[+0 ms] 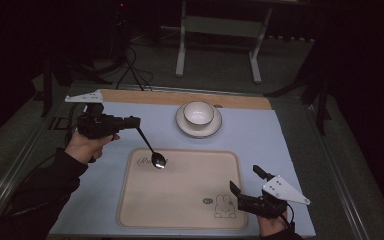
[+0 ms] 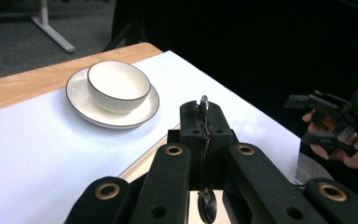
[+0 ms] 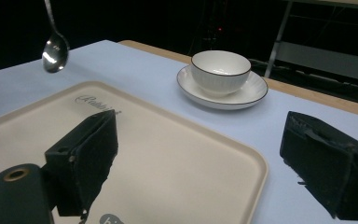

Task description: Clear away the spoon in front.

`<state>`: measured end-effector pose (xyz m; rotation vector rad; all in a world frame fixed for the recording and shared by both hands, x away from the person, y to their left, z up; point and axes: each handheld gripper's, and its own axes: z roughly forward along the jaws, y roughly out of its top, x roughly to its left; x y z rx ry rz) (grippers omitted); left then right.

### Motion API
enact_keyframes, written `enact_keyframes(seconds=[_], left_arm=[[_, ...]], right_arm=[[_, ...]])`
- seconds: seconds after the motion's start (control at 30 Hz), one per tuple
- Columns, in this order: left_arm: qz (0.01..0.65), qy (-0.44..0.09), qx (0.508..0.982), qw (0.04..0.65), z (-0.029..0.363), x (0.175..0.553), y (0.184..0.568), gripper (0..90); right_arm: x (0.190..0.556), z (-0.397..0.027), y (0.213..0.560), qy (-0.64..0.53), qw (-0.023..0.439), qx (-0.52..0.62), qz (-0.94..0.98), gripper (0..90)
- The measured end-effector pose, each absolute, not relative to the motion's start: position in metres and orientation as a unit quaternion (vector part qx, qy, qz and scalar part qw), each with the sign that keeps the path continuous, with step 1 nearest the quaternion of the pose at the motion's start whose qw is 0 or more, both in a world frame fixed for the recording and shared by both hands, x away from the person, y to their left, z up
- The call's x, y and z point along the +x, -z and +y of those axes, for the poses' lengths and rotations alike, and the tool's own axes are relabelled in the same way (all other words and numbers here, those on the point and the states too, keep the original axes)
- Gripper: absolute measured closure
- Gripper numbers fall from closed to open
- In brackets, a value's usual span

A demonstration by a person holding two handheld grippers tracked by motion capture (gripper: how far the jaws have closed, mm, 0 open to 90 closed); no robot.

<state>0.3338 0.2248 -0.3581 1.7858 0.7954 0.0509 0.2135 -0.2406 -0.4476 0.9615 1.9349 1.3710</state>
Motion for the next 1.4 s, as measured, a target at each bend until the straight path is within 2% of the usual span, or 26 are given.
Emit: enact_keyframes(seconds=[0.6, 0.93, 1.4], left_arm=[[0.292, 0.041, 0.805, 0.515, 0.227, 0.319, 0.384, 89.8], [0.246, 0.095, 0.833, 0.486, 0.214, 0.318, 0.402, 89.7], [0.233, 0.13, 0.853, 0.45, 0.199, 0.324, 0.43, 89.6]], right_arm=[[0.214, -0.239, 0.448, -0.512, 0.288, 0.358, 0.726, 11.1], [0.214, -0.239, 0.448, -0.511, 0.287, 0.358, 0.727, 11.1], [0.215, -0.239, 0.448, -0.511, 0.285, 0.358, 0.727, 11.2]])
